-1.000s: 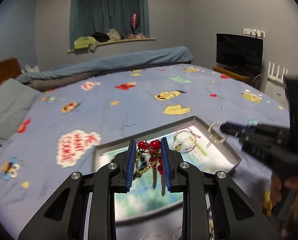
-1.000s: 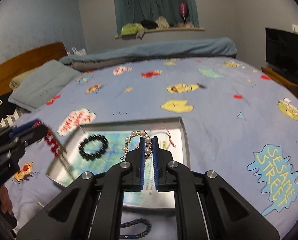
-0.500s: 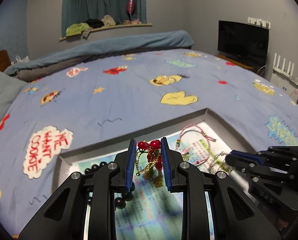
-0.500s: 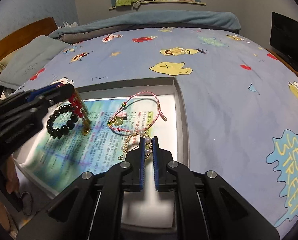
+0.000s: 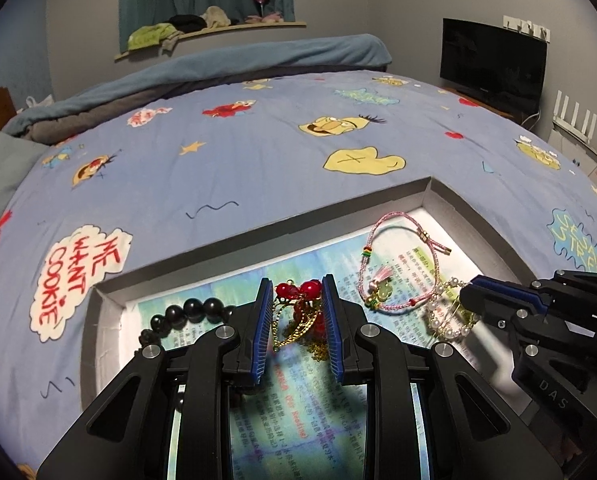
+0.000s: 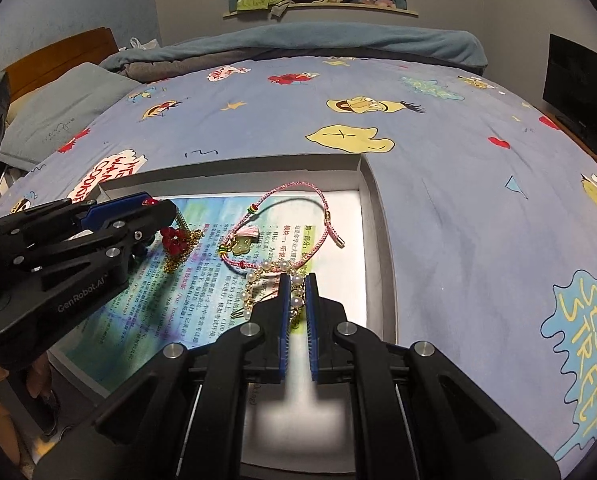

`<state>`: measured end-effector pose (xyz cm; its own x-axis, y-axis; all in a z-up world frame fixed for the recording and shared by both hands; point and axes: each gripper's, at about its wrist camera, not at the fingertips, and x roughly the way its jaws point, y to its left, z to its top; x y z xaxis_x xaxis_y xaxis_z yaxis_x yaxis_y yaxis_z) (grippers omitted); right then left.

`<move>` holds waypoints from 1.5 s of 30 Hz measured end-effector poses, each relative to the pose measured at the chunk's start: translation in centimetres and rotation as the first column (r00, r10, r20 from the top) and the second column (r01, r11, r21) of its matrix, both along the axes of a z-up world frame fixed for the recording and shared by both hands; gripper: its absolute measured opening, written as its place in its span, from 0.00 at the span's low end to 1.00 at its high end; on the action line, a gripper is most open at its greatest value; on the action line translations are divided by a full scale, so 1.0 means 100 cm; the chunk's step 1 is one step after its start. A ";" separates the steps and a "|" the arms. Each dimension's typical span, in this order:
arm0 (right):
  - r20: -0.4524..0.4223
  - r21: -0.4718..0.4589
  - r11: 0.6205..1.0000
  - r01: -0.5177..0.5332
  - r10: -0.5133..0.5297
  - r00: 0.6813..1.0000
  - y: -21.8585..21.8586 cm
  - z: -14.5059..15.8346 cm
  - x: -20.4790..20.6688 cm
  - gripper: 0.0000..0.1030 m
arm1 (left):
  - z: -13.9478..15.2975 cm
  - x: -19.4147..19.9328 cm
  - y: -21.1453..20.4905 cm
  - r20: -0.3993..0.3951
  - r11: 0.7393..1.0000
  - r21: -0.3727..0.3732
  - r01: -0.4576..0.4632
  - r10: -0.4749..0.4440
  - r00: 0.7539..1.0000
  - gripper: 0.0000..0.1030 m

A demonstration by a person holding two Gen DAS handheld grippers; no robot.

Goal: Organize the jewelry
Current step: 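Lift and carry both held pieces over the grey box with both tools, then open the left tool releasing the red pendant while the right tool releases the pearl bracelet, then withdraw both open tools from the box toward the remaining jewelry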

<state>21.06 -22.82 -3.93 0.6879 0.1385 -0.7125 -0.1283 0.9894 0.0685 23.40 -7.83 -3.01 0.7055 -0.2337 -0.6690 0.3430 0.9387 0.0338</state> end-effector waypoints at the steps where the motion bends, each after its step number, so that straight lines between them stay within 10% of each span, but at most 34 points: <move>1: -0.001 -0.001 1.000 0.000 0.000 1.000 0.000 0.000 0.001 0.07 | -0.001 0.000 0.000 -0.002 1.000 0.004 -0.002 0.002 1.000 0.25; 10: 0.005 0.003 1.000 0.000 0.000 1.000 -0.001 -0.001 0.001 0.07 | -0.003 0.002 -0.002 -0.015 1.000 0.022 -0.011 0.012 1.000 0.26; 25: 0.027 0.020 1.000 -0.017 0.017 0.999 0.002 0.008 -0.008 0.27 | 0.015 -0.012 0.014 0.040 0.998 -0.046 -0.049 0.051 0.998 0.60; 38: 0.117 0.032 0.999 0.002 -0.006 0.993 0.002 0.048 -0.044 0.82 | 0.078 -0.058 0.048 0.094 0.986 -0.099 -0.136 0.146 0.985 0.89; 45: 0.172 0.067 0.998 0.022 -0.033 0.985 -0.008 0.079 -0.069 0.94 | 0.120 -0.093 0.067 0.140 0.982 -0.083 -0.172 0.182 0.973 0.90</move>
